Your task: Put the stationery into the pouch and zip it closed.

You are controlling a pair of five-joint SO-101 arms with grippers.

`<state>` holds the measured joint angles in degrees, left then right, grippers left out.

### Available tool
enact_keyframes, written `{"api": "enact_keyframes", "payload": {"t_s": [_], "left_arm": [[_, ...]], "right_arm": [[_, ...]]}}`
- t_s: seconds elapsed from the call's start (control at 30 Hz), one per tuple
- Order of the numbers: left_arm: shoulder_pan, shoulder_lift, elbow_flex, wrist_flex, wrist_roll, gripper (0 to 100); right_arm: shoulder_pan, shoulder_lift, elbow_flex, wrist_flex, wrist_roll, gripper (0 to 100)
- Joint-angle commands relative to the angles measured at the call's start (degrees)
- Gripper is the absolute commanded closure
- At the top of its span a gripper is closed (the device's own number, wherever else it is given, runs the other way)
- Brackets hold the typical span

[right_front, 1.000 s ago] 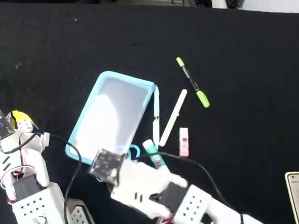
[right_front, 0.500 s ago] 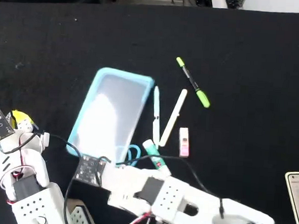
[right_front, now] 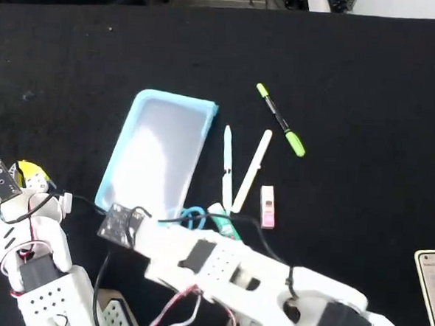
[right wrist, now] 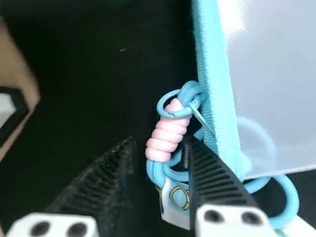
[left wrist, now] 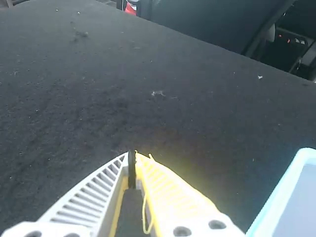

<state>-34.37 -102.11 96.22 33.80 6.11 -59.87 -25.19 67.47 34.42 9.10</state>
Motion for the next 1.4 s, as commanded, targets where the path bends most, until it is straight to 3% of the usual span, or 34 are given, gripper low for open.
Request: {"api": "enact_keyframes", "payload": {"t_s": [0.0,0.1,0.33,0.43,0.57,0.73,0.97,1.23,1.37], "left_arm": [[-0.4,-0.1,1.2,-1.1,0.8,96],[-0.5,-0.1,1.2,-1.0,0.8,96],[-0.5,-0.1,1.2,-0.8,0.7,96],[-0.5,-0.1,1.2,-0.8,0.7,96],[-0.5,-0.1,1.2,-0.8,0.7,96],[-0.5,-0.1,1.2,-0.7,0.7,96],[-0.5,-0.1,1.2,-0.8,0.7,96],[-0.5,-0.1,1.2,-0.9,0.7,96],[-0.5,-0.1,1.2,-0.9,0.7,96]], "right_arm": [[4.5,3.7,-6.6,2.9,0.4,86.5],[7.9,6.2,-9.0,5.8,0.6,99.5],[9.3,-6.4,-16.7,32.9,5.4,98.8],[9.3,-11.8,-15.9,39.1,5.4,98.7],[10.3,-15.5,-12.3,36.4,7.1,96.4],[10.2,-12.8,-11.7,35.8,8.6,81.8],[9.4,2.0,-12.6,25.1,4.9,83.6],[5.3,8.0,-21.2,31.6,3.4,83.8],[1.4,8.5,-21.1,29.2,-1.8,83.9]]}}
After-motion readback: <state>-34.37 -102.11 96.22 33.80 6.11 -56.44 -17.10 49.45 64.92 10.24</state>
